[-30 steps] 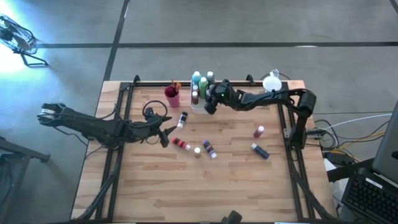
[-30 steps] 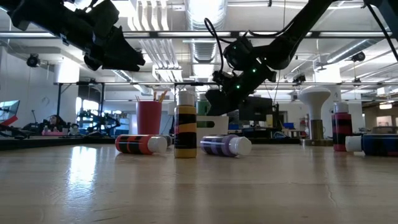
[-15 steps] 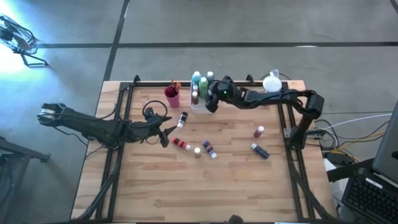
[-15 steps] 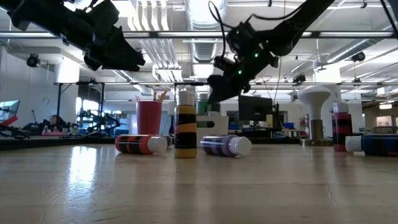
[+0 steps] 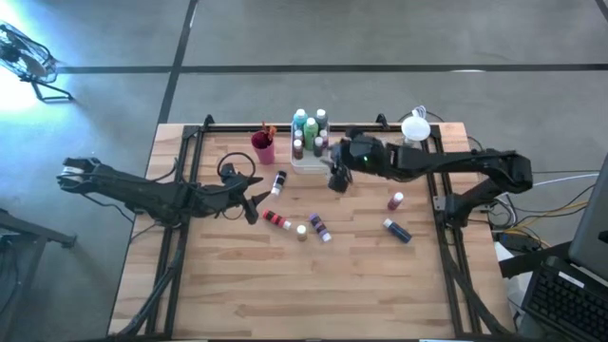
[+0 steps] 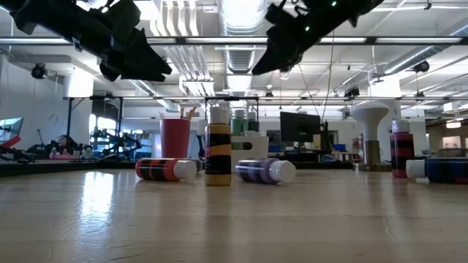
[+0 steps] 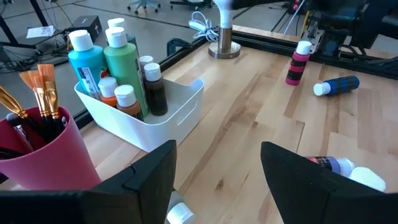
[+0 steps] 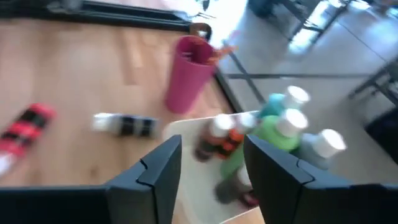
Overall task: Pick & Place Paint Supplies
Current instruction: Put the gray paint bottle into the white bin
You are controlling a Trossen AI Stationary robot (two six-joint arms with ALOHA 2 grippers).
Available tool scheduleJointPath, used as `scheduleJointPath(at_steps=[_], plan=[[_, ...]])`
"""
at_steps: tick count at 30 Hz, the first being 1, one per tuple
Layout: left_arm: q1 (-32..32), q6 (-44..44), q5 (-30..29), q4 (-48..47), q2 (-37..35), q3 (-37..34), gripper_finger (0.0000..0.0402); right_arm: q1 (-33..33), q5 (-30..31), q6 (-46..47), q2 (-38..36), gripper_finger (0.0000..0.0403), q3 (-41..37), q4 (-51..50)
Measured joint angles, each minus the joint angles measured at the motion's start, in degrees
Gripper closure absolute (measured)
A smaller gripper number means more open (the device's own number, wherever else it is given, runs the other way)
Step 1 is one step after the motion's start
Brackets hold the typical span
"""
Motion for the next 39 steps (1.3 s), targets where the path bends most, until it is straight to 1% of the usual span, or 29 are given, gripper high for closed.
scheduleJointPath(at_steps=[4,6,8,12,15,19,22,26,34,37,39], plan=[[0.0,0.8,0.0,-1.6,0.0,-0.4,0.0163,5.1,0.6,1.0,-2.4,0.0243,-1.8,-2.4],[0.1,-2.4,0.0,-3.1,0.4,-0.5,0.0163,7.6,3.2,2.2,-3.3,0.0245,-2.7,-3.4],[0.5,-7.2,-0.2,-2.6,0.9,-0.5,0.0163,9.8,7.8,3.2,-3.9,0.0248,-3.6,-5.2],[1.7,-14.6,-3.0,-2.3,3.2,-0.5,0.0163,12.5,18.3,3.7,-4.4,0.0254,-4.9,-5.3],[2.5,-19.6,-3.6,-1.5,6.7,-0.5,0.0163,12.5,23.2,4.9,-4.5,0.0258,-5.4,-5.2],[3.4,-24.1,-4.0,-1.5,13.5,1.5,0.0163,11.1,23.9,7.2,-4.5,0.0262,-5.5,-5.2],[3.7,-24.9,-4.0,-1.5,19.2,5.0,0.0163,10.2,23.9,8.2,-4.5,0.0260,-5.6,-5.2],[3.8,-25.5,-4.0,-4.1,25.4,10.5,0.0163,10.0,24.0,8.2,-4.3,0.0249,-5.7,-5.2],[5.1,-37.4,-3.2,-19.7,33.1,19.2,0.0163,9.8,24.0,7.9,-4.4,0.0224,-6.3,-5.4],[5.6,-39.0,-2.0,-22.8,35.5,20.9,0.0163,9.8,24.0,6.8,-4.5,0.0219,-6.3,-5.5],[6.2,-39.2,-0.5,-22.9,36.9,21.7,0.0163,9.8,24.0,6.7,-4.5,0.0218,-6.3,-5.6]])
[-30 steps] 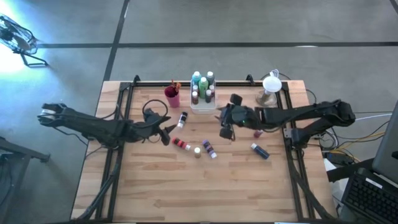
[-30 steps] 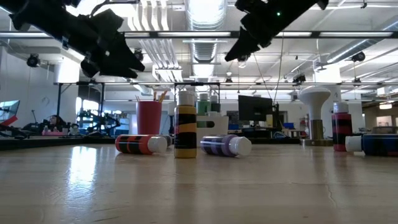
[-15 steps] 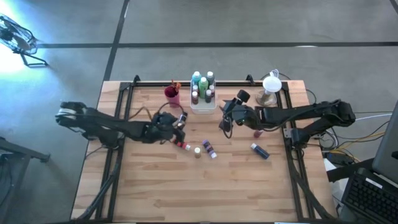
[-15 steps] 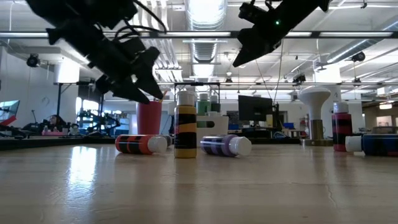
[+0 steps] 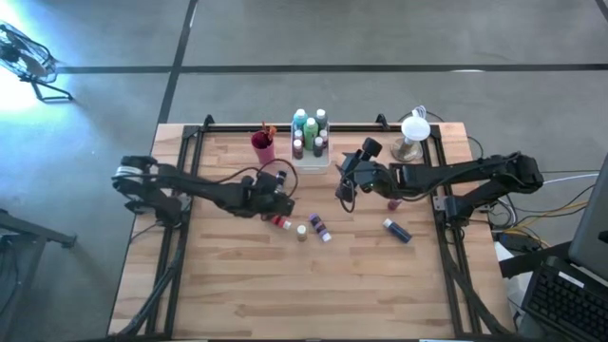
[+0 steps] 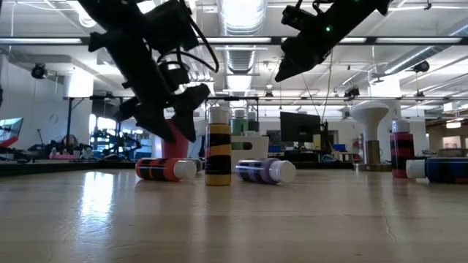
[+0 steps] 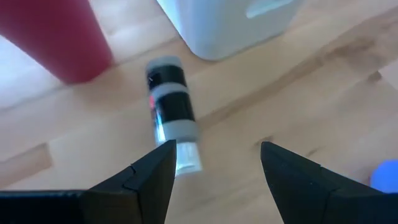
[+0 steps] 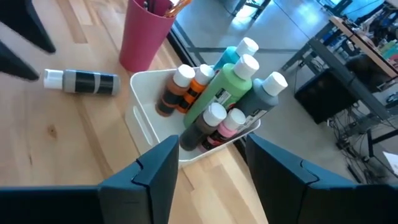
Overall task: Pick & Place Paint Supplies
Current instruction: Put the gray paint bottle into the white bin
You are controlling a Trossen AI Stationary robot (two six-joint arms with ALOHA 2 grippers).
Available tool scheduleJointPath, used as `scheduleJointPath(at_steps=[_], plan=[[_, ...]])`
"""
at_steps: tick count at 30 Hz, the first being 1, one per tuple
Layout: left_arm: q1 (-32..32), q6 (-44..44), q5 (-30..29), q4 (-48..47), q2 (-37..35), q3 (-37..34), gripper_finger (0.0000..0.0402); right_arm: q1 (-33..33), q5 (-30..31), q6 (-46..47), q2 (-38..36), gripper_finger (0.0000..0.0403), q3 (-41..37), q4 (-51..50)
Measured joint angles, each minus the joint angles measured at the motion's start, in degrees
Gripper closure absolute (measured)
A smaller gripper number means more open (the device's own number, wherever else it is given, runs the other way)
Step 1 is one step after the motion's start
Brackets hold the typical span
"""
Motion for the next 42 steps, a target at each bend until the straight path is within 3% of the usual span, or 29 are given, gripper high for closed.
scheduleJointPath(at_steps=[4,15,24,28,35,42], plan=[[1.4,0.0,3.1,-0.1,2.3,0.4,0.0163,0.0,0.1,-0.2,0.0,0.0226,0.0,-0.8],[4.2,0.0,4.5,-0.4,5.6,0.4,0.0163,0.0,2.8,0.0,-0.1,0.0252,0.0,-2.7],[5.1,0.0,4.4,0.8,9.4,0.3,0.0165,0.0,3.0,0.0,-0.1,0.0245,0.0,-2.6],[5.1,0.9,3.4,2.2,10.0,0.3,0.0191,0.0,4.2,0.0,-0.1,0.0232,0.0,-2.7],[5.2,2.9,3.9,1.9,10.0,0.3,0.0278,0.0,4.5,0.0,-0.1,0.0218,-0.1,-2.7],[3.1,6.6,7.0,-6.0,6.6,0.4,0.0282,0.0,4.5,1.0,-0.1,0.0233,-0.1,-4.0]])
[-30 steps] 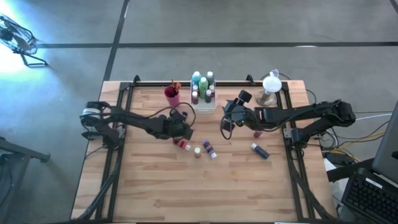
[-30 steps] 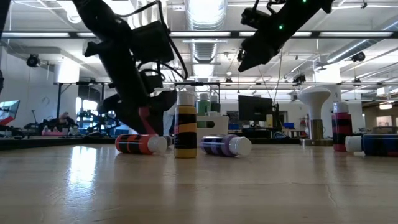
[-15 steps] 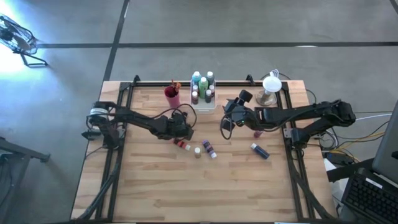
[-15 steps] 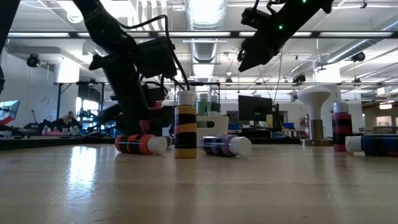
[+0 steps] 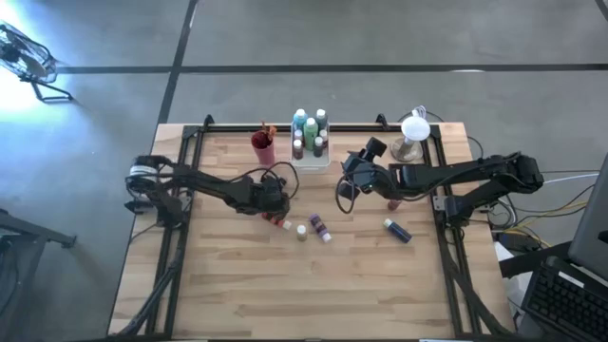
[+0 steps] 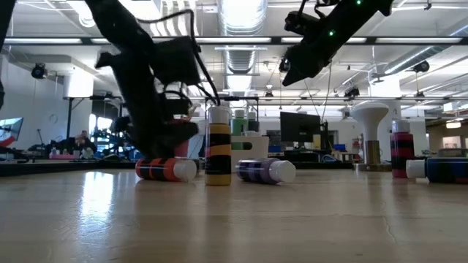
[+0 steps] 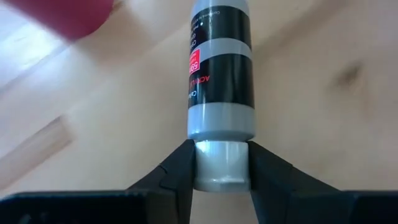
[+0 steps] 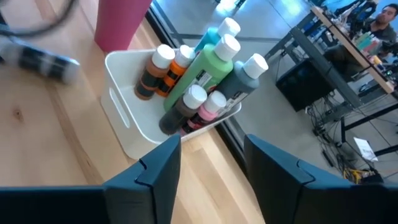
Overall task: Pick & Place Paint Supplies
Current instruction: Put the gray paint bottle into the white bin
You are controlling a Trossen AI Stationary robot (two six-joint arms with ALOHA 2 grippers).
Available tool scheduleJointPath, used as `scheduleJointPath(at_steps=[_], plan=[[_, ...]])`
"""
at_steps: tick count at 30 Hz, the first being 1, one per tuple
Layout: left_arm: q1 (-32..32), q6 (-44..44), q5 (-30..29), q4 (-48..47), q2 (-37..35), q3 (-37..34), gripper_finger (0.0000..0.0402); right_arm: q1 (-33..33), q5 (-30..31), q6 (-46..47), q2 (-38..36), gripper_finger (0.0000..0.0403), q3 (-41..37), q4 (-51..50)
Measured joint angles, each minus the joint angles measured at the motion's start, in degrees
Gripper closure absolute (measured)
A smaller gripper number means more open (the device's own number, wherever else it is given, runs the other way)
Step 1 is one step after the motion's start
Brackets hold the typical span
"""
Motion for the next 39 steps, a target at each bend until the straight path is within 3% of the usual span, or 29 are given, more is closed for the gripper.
scheduleJointPath(at_steps=[6,10,12,16,19,23,28,33,36,39], plan=[[-4.5,2.6,-4.0,-14.3,-10.1,1.3,0.0282,0.0,0.0,0.9,0.0,0.0252,0.0,-1.1],[-9.2,11.6,-6.1,-16.4,-17.8,2.2,0.0282,0.0,-0.9,2.0,0.0,0.0261,0.0,-0.4],[-11.7,18.4,-7.3,-16.2,-21.1,2.8,0.0282,0.0,-4.2,2.0,0.0,0.0264,0.0,0.2],[-18.1,36.6,-14.5,-12.6,-25.4,3.3,0.0282,-0.3,-13.6,1.1,0.0,0.0268,0.0,0.4],[-22.6,53.1,-21.1,-4.4,-26.6,3.3,0.0282,-0.9,-23.5,2.4,0.0,0.0267,0.5,0.4],[-26.9,81.4,-24.7,5.7,-25.8,3.3,0.0282,-1.6,-40.1,6.7,-0.1,0.0255,1.7,2.6],[-28.5,110.5,-31.6,11.5,-23.2,3.3,0.0282,-1.6,-54.1,11.1,-0.1,0.0240,2.7,7.8],[-27.9,133.5,-34.9,13.5,-20.6,3.3,0.0282,-1.6,-59.0,14.7,0.0,0.0226,5.1,7.8],[-27.4,140.3,-37.1,18.9,-19.3,3.3,0.0282,-1.9,-59.9,16.3,0.4,0.0218,6.4,7.5],[-26.6,144.4,-35.1,22.6,-18.6,3.5,0.0282,-2.1,-61.4,16.7,0.9,0.0210,7.1,7.0]])
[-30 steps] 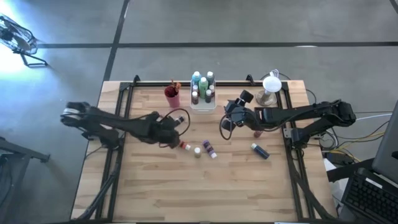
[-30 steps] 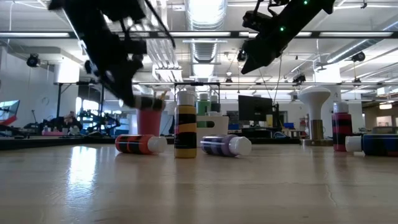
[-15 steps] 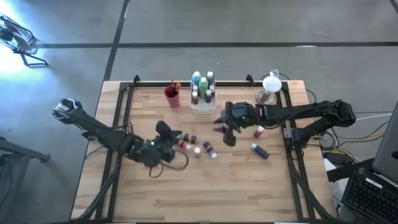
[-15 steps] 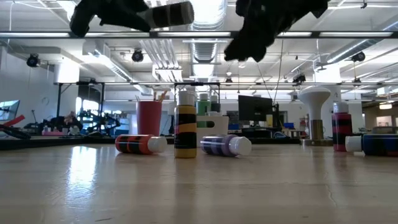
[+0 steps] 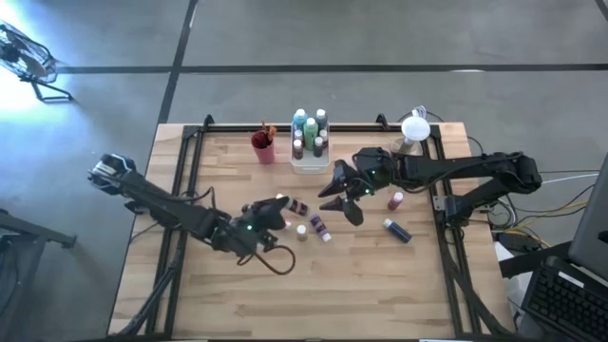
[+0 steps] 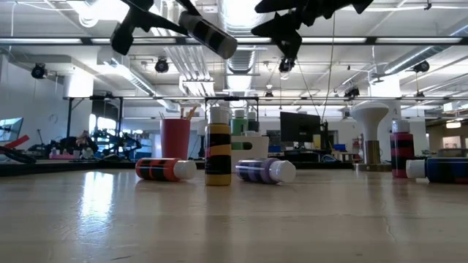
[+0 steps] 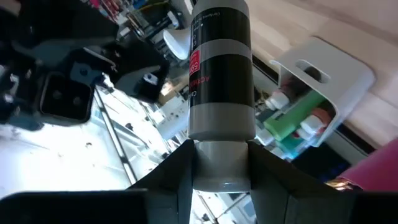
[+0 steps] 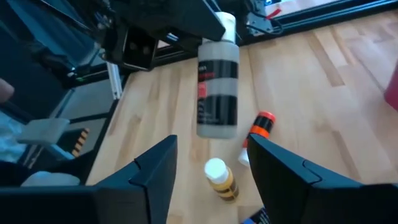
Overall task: Pick & Place Paint Supplies
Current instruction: Put the gray paint bottle into the white bin
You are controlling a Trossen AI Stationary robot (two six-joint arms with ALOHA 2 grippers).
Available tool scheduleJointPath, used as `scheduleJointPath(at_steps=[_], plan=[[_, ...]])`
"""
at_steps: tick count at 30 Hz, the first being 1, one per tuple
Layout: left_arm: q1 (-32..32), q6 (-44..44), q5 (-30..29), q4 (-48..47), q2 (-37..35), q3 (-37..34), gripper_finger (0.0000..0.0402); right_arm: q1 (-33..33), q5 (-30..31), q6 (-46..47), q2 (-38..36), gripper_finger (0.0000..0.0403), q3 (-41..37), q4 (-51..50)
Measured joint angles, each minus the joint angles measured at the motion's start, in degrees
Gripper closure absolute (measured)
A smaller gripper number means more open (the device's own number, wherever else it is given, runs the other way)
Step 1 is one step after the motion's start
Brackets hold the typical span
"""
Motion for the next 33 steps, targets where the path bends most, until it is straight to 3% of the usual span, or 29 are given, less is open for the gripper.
scheduleJointPath(at_steps=[7,15,22,28,33], plan=[[3.0,7.0,3.3,4.5,0.6,1.2,0.0282,0.1,-0.4,-2.3,0.9,0.0190,0.3,0.2],[6.0,16.3,11.1,14.2,1.3,1.2,0.0282,0.1,-0.3,-2.6,2.6,0.0165,0.3,0.8],[7.6,19.3,12.3,16.4,2.6,1.3,0.0282,0.1,0.7,-2.6,3.1,0.0149,0.4,1.4],[8.2,21.3,12.7,17.8,4.1,2.7,0.0282,0.0,0.9,-2.3,4.9,0.0163,0.4,2.7],[8.3,22.1,13.0,18.5,4.3,2.8,0.0282,-0.5,1.9,-2.1,5.9,0.0199,0.4,3.0]])
